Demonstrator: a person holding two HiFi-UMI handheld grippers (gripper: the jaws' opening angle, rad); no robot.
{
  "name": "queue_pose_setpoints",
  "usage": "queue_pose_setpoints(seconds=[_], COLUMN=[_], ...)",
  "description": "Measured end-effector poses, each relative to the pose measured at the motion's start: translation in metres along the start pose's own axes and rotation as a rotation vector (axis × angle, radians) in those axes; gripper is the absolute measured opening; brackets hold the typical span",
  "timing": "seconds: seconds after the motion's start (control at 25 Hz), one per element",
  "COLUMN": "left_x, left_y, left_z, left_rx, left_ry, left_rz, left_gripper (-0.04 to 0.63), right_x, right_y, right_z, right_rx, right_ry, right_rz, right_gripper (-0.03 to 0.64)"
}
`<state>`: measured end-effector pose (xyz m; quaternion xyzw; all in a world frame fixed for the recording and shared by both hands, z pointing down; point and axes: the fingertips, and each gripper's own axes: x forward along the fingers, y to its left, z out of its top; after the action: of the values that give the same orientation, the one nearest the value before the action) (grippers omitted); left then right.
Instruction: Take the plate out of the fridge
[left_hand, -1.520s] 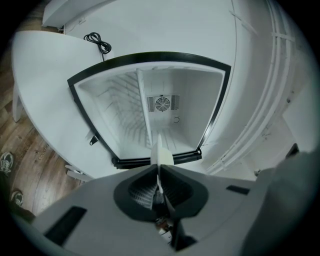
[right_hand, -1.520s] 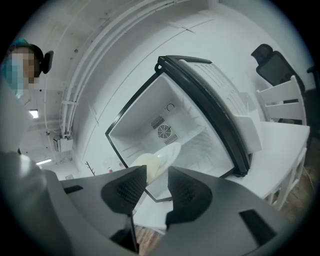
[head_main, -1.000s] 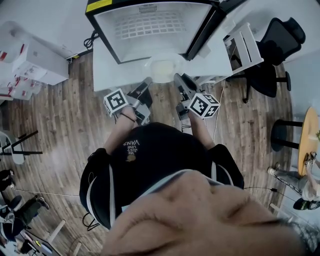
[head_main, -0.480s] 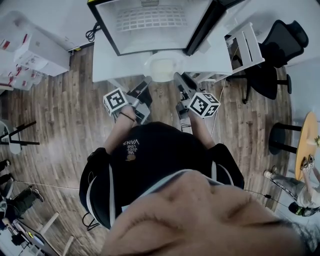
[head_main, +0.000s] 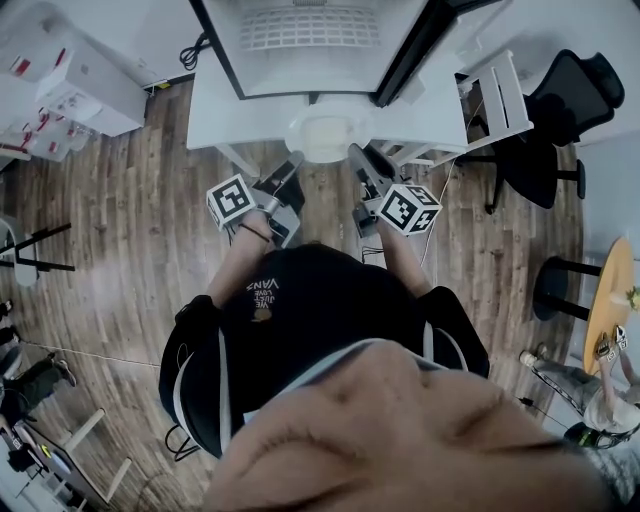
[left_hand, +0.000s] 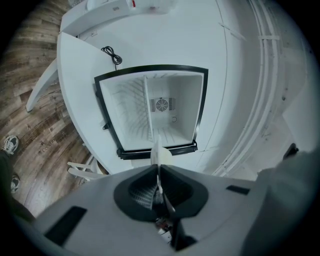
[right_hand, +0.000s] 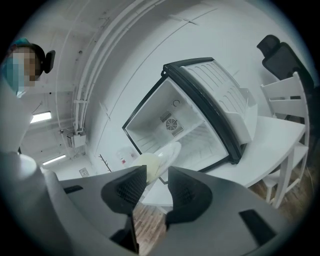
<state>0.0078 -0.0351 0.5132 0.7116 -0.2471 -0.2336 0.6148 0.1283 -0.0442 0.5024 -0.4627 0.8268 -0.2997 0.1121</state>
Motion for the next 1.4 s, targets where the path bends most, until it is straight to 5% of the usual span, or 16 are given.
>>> queue_pose_setpoints(seconds=[0.72, 1.4], left_x=[-0.011, -0.050], left_y=[0.000, 0.000], left_z=[-0.007, 0.036], left_rx=[0.010, 0.000], left_ry=[-0.016, 0.035], left_rz=[0.001, -0.002], left_gripper=[0.032, 0.032], right_x=[-0.008, 0.025], right_y=[0.006, 0.049], right_z=[-0.006, -0.029], right_rx=[-0.006, -0.003], right_ry=[0.008, -0.017], right_rz=[0.013, -0.033], right_gripper=[0.141, 0.141])
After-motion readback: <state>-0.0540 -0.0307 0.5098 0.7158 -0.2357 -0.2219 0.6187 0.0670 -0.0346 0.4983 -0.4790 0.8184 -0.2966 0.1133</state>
